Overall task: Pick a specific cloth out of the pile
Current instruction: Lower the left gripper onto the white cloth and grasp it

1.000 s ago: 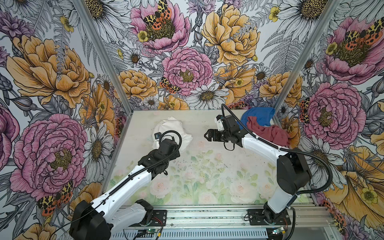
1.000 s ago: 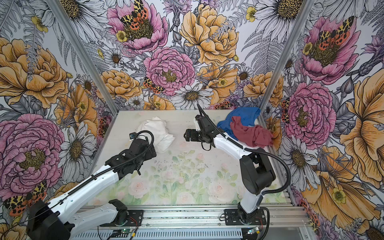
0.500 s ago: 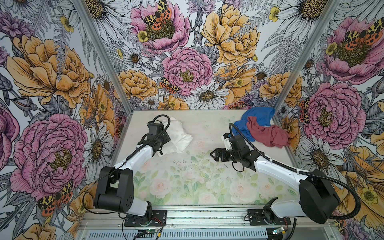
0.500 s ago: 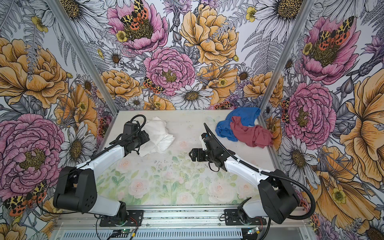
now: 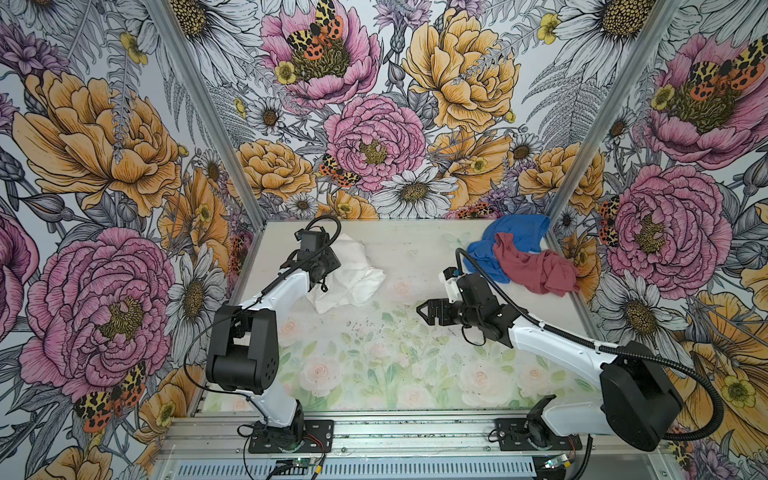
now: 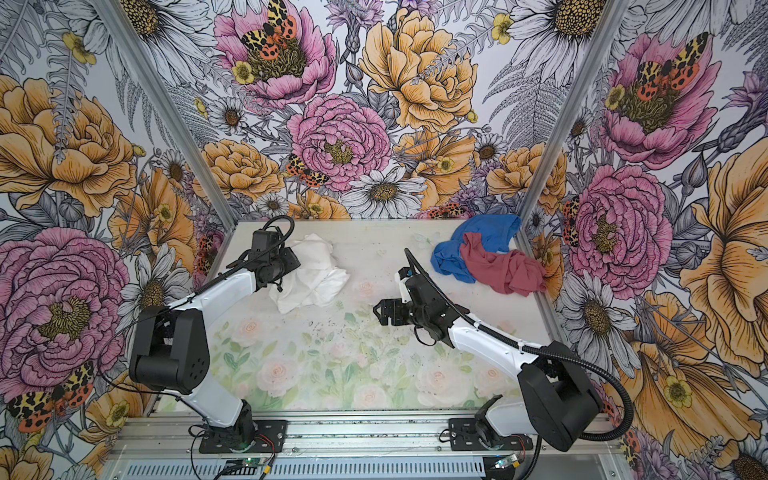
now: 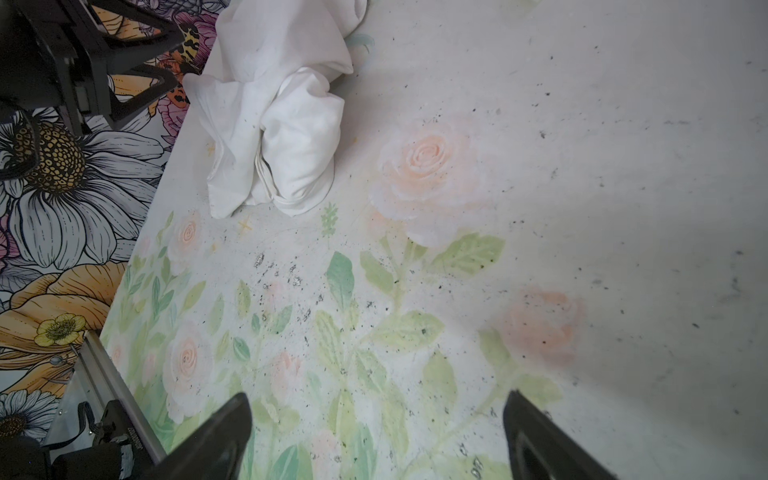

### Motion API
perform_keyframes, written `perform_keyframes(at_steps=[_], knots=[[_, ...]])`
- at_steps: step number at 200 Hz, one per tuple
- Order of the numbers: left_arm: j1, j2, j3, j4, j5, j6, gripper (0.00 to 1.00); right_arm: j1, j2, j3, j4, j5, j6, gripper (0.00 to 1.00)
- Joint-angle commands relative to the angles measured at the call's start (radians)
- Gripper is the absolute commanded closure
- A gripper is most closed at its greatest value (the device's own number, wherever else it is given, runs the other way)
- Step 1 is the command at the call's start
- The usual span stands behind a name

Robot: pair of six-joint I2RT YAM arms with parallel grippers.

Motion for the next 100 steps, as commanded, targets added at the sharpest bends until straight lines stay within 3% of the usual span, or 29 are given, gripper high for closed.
perform_keyframes(at_steps=[1, 13, 26, 45, 91, 100], knots=[[-0.002, -0.018, -0.009, -0.040, -0.070, -0.012, 0.41, 0.004, -0.012, -0.008, 0.036, -0.009, 0.004, 0.05], [0.002, -0.017, -0.026, -0.039, -0.073, -0.014, 0.40, 0.004, -0.004, -0.007, 0.037, -0.010, 0.002, 0.05], [0.015, 0.007, -0.026, -0.039, -0.093, -0.002, 0.31, 0.004, 0.009, -0.001, 0.037, -0.020, 0.001, 0.05], [0.030, 0.040, -0.024, -0.021, -0.041, 0.011, 0.02, 0.005, 0.020, 0.008, 0.037, -0.034, 0.005, 0.05], [0.090, 0.130, -0.023, 0.086, 0.126, 0.016, 0.01, 0.006, -0.002, -0.005, 0.037, -0.019, 0.008, 0.05], [0.091, 0.151, -0.013, 0.085, 0.140, 0.015, 0.07, 0.005, -0.002, -0.006, 0.037, -0.018, 0.009, 0.05]])
